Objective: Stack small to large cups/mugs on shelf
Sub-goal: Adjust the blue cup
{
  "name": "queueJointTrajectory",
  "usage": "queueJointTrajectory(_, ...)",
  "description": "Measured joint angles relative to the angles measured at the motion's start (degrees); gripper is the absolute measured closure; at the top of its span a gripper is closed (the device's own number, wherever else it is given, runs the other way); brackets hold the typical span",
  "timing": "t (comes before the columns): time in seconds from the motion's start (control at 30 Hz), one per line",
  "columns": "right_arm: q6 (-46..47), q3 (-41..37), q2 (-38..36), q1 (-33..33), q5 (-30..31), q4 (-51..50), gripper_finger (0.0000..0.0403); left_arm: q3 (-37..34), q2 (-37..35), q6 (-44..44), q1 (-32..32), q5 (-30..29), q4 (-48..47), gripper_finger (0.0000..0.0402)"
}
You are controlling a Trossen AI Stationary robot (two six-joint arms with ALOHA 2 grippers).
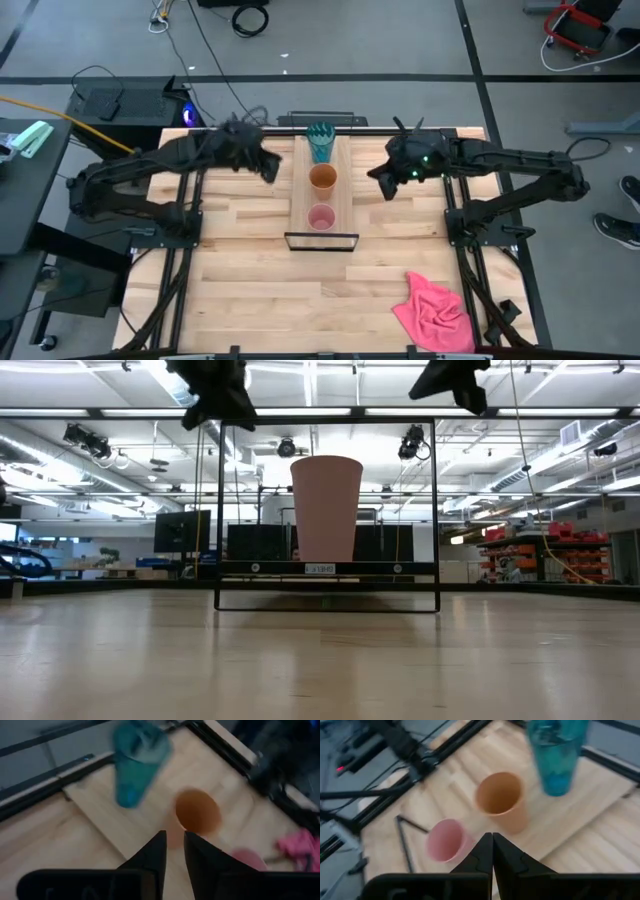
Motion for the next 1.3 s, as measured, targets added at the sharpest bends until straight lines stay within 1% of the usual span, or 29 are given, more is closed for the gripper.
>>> queueJointTrajectory(0.1,-0.1,0.0,0.2,-2.6,0.2,-0.5,0.0391,0.2,2.7,2.0,6.7,3.0,2.6,0.0328)
queueJointTrajectory(0.2,-0.6,0.0,0.6,-4.4,0.0,-1.6,0.0390,-0.2,6.9,3.0,13.1,4.4,2.9,0.0330)
queueJointTrajectory(0.23,-0.7,0.0,0.8,-5.0,0.0,-1.7,0.0390,-0.1,8.4,3.0,14.9,6.2,4.4,0.0331)
queueJointTrajectory(0.33,-0.7,0.0,1.5,-6.3,0.0,-1.7,0.0391,-0.1,13.7,2.8,19.2,14.8,9.3,0.0330)
queueJointTrajectory(0.4,-0.9,0.0,2.1,-6.8,0.0,-1.7,0.0392,-0.1,17.4,1.4,20.4,19.7,13.7,0.0329)
queueJointTrajectory(0.47,-1.0,0.0,2.5,-6.8,0.0,-1.8,0.0393,0.0,20.3,0.1,20.8,22.7,17.2,0.0330)
queueJointTrajectory(0.6,-0.8,0.0,2.8,-6.6,-0.5,-2.1,0.0393,2.0,25.1,0.3,20.7,23.3,17.6,0.0336)
queueJointTrajectory(0.77,-0.7,0.0,2.6,-6.6,-0.7,-2.1,0.0393,4.1,27.4,0.4,20.8,23.3,18.9,0.0340)
queueJointTrajectory(0.97,-0.7,0.0,2.6,-6.6,-0.7,-2.6,0.0393,6.4,28.1,0.4,20.7,23.9,18.9,0.0338)
queueJointTrajectory(1.13,-0.7,0.0,2.6,-6.6,-0.7,-3.0,0.0393,6.5,28.1,0.7,20.7,23.9,18.1,0.0344)
queueJointTrajectory(1.3,-0.9,0.0,2.6,-6.6,-0.7,-3.1,0.0393,6.5,27.8,1.5,20.8,23.9,15.6,0.0340)
